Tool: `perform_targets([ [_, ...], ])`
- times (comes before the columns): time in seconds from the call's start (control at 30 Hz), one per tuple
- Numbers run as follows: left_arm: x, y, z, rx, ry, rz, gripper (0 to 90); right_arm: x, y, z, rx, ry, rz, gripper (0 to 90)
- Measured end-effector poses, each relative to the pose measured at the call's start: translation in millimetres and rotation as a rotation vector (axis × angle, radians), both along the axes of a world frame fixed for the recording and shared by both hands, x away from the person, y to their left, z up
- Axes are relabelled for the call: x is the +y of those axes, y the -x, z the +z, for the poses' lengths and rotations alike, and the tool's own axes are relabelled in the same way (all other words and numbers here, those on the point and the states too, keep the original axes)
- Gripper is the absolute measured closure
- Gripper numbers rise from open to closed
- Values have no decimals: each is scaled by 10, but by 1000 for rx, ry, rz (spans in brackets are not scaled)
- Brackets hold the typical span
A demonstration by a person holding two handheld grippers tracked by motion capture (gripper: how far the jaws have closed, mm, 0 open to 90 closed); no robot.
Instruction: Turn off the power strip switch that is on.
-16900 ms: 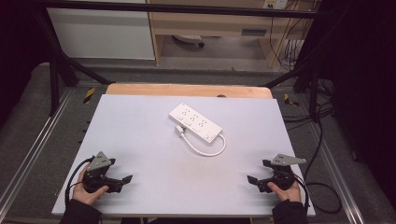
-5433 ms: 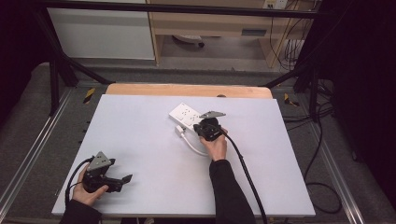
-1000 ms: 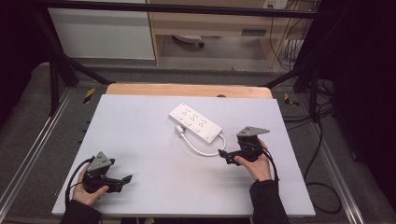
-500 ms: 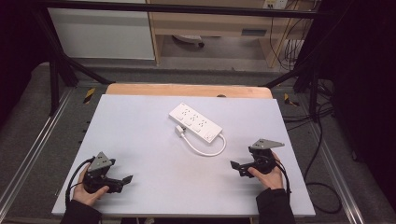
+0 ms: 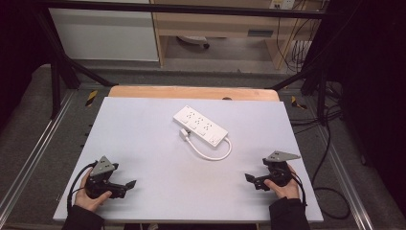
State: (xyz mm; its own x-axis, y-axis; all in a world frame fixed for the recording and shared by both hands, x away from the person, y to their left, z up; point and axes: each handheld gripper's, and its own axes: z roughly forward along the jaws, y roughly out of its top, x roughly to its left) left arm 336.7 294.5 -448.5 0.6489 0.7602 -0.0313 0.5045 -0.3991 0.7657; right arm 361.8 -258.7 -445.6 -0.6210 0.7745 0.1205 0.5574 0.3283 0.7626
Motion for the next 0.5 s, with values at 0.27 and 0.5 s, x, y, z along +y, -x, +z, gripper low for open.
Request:
perform_targets([
  [0.27,-1,-2,-3,-1,-2,-2,31,-44,37,-63,1,17,3,7],
  [0.5,-2,-2,-3,-1,-2,-5,31,-73,52,-97,15,9,-2,7],
])
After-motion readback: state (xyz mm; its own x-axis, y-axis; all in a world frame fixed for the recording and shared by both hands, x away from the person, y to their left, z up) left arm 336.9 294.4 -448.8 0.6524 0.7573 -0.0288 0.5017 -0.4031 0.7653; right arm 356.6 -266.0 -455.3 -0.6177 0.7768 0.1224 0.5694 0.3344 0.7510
